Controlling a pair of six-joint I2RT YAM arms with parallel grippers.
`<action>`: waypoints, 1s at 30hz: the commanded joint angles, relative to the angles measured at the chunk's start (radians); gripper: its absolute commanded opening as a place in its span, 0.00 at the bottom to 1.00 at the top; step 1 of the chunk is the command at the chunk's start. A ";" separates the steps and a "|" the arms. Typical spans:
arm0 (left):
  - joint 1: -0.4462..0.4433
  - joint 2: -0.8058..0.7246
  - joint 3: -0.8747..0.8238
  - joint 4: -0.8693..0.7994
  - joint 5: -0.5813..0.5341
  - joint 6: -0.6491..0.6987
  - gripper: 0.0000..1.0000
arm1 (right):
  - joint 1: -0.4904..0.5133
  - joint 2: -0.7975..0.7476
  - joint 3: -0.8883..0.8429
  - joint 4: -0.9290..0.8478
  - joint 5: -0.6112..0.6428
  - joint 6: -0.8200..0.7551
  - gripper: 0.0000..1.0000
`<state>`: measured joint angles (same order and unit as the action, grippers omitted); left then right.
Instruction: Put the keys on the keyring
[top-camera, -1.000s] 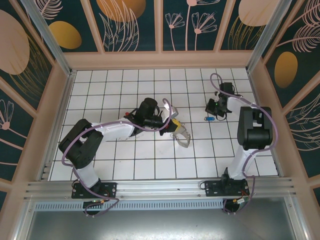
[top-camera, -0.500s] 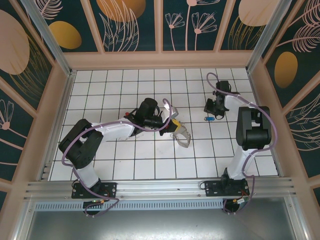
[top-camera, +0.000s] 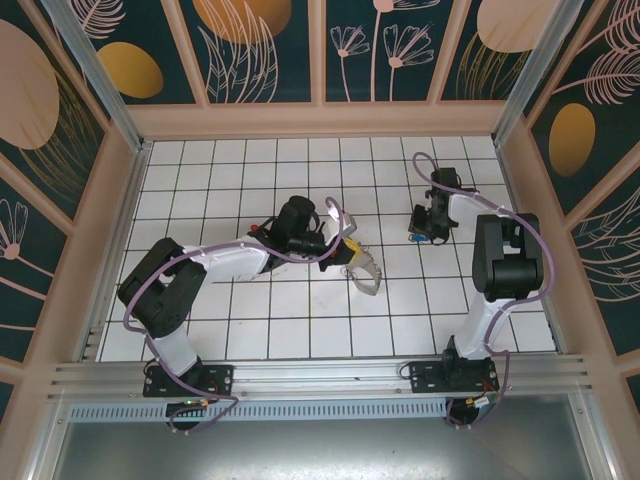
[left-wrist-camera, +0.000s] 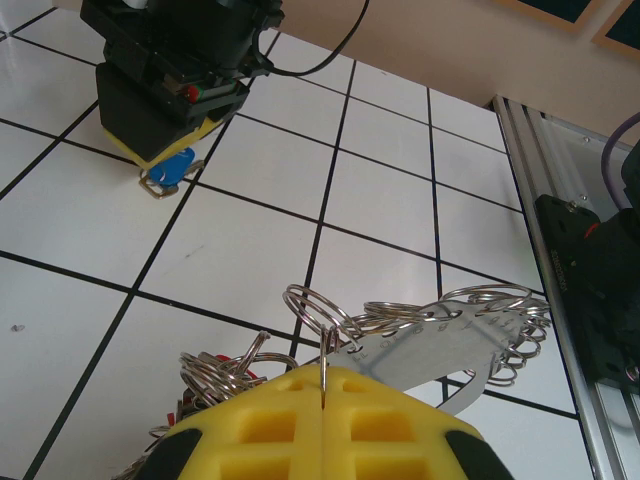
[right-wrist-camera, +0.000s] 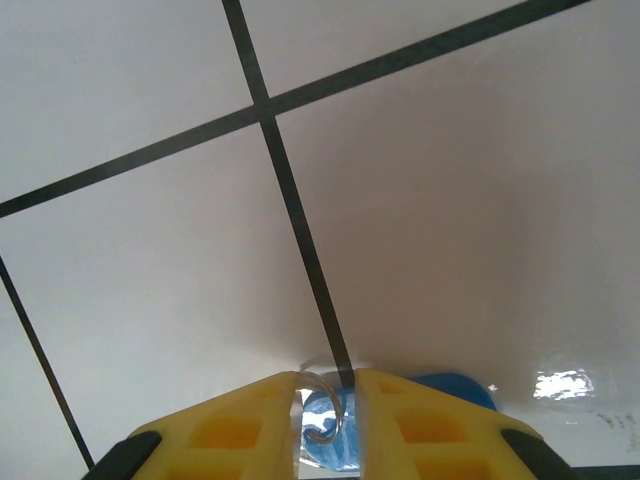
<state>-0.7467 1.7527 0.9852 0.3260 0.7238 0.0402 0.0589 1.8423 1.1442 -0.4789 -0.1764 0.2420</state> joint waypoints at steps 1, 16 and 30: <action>-0.008 -0.027 0.017 0.006 0.015 0.007 0.00 | 0.014 -0.018 -0.018 -0.022 -0.006 0.007 0.21; -0.013 -0.013 0.034 -0.011 0.020 0.009 0.00 | 0.047 -0.018 0.006 -0.019 0.030 0.004 0.08; -0.014 -0.012 0.038 -0.016 0.014 0.009 0.00 | 0.049 -0.004 0.017 -0.020 0.019 0.002 0.11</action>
<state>-0.7540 1.7527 0.9936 0.3218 0.7238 0.0402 0.1001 1.8389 1.1431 -0.4755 -0.1577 0.2428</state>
